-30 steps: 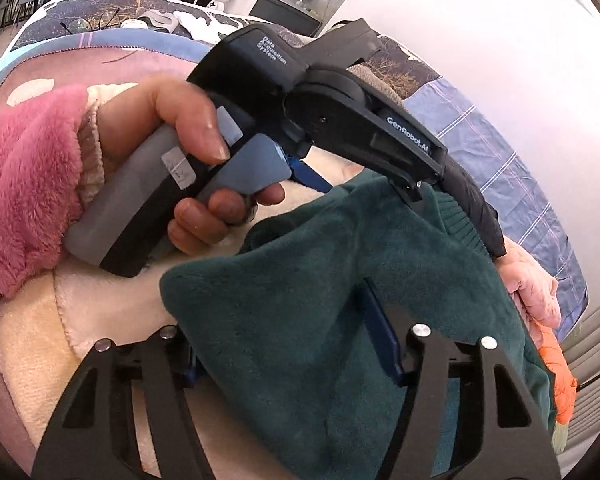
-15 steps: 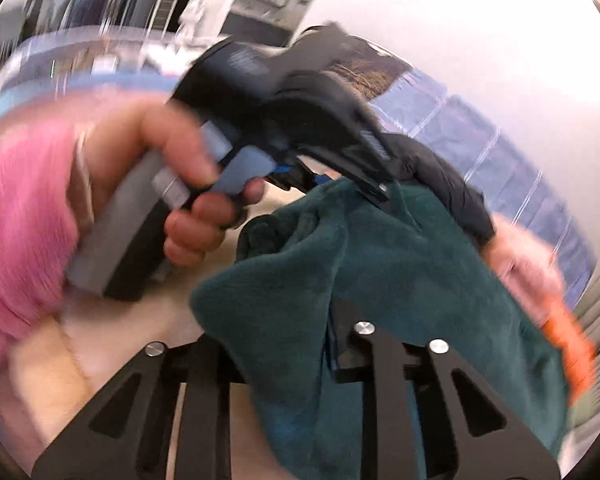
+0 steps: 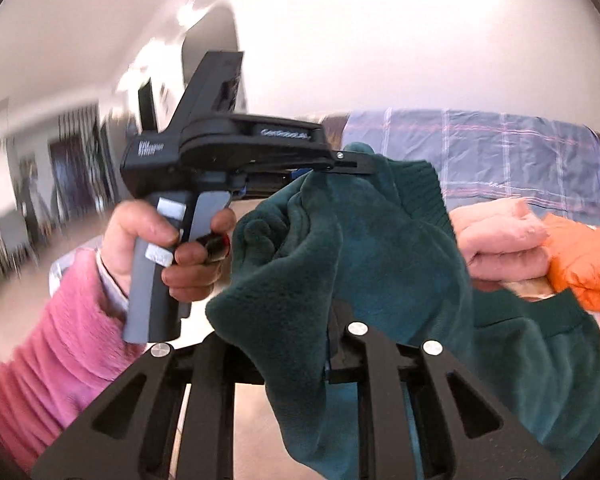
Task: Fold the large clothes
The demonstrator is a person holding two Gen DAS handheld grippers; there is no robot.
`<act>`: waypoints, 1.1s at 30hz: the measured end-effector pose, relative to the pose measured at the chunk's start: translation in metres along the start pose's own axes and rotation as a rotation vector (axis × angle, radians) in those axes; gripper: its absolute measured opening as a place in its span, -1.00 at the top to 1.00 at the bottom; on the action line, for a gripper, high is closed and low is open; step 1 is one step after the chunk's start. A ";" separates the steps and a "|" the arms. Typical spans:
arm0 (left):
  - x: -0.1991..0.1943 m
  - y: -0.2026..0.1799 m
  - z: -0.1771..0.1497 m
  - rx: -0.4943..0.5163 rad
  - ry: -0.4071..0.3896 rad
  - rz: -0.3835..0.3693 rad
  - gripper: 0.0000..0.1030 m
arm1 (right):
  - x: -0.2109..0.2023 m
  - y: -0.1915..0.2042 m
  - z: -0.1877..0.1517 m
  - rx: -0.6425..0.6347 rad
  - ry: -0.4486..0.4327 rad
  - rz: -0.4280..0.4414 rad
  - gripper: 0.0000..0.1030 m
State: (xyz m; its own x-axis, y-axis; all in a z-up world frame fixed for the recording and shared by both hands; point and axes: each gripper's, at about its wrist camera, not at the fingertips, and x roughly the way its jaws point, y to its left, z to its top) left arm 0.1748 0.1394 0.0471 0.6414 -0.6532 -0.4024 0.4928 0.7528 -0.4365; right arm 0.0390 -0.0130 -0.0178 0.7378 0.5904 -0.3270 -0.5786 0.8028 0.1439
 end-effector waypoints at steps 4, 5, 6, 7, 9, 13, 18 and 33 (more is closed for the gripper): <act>0.041 -0.078 0.024 0.123 0.043 -0.019 0.46 | -0.057 -0.063 0.009 0.169 -0.088 0.012 0.66; 0.050 -0.091 0.027 0.143 0.055 -0.020 0.49 | -0.065 -0.077 0.008 0.203 -0.098 0.012 0.66; 0.068 -0.111 0.030 0.173 0.072 -0.015 0.60 | -0.080 -0.098 0.003 0.257 -0.118 -0.005 0.66; 0.083 -0.126 0.031 0.192 0.092 -0.014 0.69 | -0.091 -0.114 -0.003 0.293 -0.135 -0.039 0.66; 0.122 -0.154 0.029 0.224 0.149 -0.031 0.69 | -0.108 -0.145 -0.016 0.367 -0.150 -0.068 0.66; 0.207 -0.193 -0.004 0.308 0.288 -0.016 0.68 | -0.135 -0.195 -0.060 0.539 -0.143 -0.084 0.67; 0.250 -0.226 -0.043 0.409 0.348 -0.031 0.57 | -0.159 -0.226 -0.106 0.623 -0.125 -0.097 0.67; 0.312 -0.207 -0.111 0.835 0.445 0.392 -0.06 | -0.142 -0.300 -0.186 0.941 0.010 -0.005 0.53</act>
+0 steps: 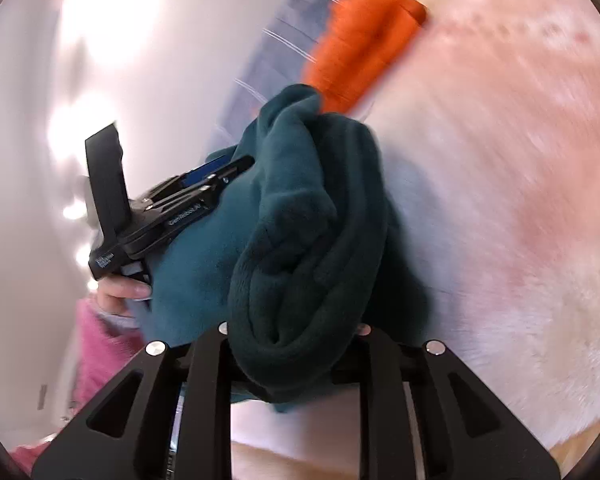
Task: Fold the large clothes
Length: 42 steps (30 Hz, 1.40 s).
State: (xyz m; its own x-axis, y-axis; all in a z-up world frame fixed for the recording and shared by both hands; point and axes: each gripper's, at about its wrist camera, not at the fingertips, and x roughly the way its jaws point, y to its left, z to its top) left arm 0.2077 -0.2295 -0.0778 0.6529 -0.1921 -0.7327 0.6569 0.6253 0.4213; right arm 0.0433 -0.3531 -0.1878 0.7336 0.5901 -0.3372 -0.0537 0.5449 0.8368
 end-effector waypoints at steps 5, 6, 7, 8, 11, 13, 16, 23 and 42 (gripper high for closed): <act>0.010 0.013 -0.006 -0.048 0.004 -0.036 -0.07 | -0.012 0.013 -0.001 -0.101 -0.036 -0.077 0.10; 0.010 0.015 -0.006 -0.053 0.002 -0.034 -0.07 | -0.022 0.025 -0.001 -0.152 -0.063 -0.149 -0.01; 0.010 0.016 -0.004 -0.057 0.000 -0.033 -0.07 | -0.028 0.033 0.000 -0.185 -0.091 -0.189 -0.01; 0.010 0.017 -0.004 -0.061 -0.004 -0.034 -0.07 | -0.040 0.046 -0.001 -0.241 -0.140 -0.234 -0.01; 0.009 0.014 -0.004 -0.054 -0.010 -0.021 -0.07 | -0.062 0.073 0.000 -0.358 -0.234 -0.227 0.16; 0.005 0.006 -0.005 -0.049 -0.010 -0.011 -0.07 | -0.057 0.098 0.002 -0.459 -0.225 -0.150 0.36; 0.003 0.003 -0.004 -0.041 -0.013 0.009 -0.07 | -0.032 0.105 -0.007 -0.505 -0.146 -0.206 0.41; 0.032 0.001 0.009 -0.060 0.032 0.051 -0.15 | 0.026 0.067 -0.008 -0.470 -0.079 -0.438 0.78; -0.162 -0.067 -0.165 -0.120 -0.277 0.020 -0.91 | 0.014 0.050 0.002 -0.425 -0.040 -0.309 0.78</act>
State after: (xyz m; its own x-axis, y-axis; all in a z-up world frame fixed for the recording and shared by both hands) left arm -0.0042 -0.1155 -0.0757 0.7542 -0.3676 -0.5441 0.6043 0.7127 0.3561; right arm 0.0525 -0.3187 -0.1499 0.7833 0.3449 -0.5172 -0.0945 0.8884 0.4492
